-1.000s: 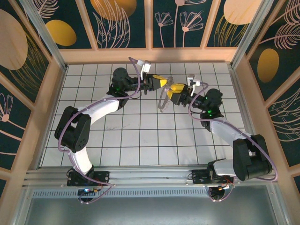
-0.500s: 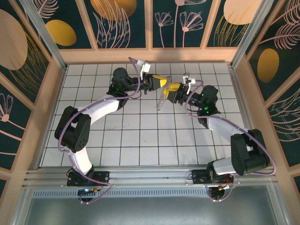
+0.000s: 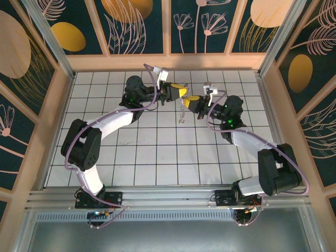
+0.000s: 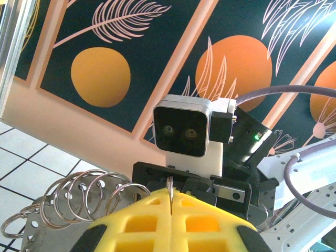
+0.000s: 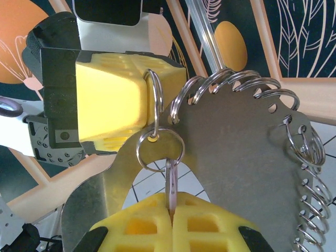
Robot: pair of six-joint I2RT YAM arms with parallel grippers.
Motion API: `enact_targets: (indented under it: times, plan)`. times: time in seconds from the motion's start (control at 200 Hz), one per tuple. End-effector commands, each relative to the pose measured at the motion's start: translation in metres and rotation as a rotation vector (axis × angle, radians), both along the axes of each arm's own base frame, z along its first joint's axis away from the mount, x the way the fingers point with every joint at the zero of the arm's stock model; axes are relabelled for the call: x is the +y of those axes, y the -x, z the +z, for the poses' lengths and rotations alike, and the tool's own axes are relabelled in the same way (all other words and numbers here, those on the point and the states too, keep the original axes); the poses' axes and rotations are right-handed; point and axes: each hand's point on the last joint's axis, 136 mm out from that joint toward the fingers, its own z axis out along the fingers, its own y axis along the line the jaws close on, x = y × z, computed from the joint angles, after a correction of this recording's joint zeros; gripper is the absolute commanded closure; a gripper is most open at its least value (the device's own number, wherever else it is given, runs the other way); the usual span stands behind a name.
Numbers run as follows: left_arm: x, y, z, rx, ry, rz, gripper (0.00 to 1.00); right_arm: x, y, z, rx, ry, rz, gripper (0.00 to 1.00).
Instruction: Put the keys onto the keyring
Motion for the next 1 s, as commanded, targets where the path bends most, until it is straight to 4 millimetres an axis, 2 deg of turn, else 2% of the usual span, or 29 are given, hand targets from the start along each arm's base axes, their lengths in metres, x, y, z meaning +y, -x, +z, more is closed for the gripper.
enact_targets:
  times: [0.0,0.17,0.556,0.996]
  plan:
    - [0.006,0.011,0.037,-0.099,0.065,-0.001,1.00,-0.003,0.005,0.012,-0.045,0.002,-0.005,1.00]
    - [0.007,0.010,0.038,-0.101,0.066,0.010,1.00,-0.012,-0.004,0.012,-0.012,0.025,-0.082,1.00]
    - [0.008,0.002,0.033,-0.116,0.035,0.077,1.00,-0.026,-0.004,0.015,0.009,0.078,-0.147,1.00]
    - [0.007,-0.007,0.015,-0.137,-0.044,0.126,1.00,-0.028,-0.018,0.020,0.051,0.151,-0.188,1.00]
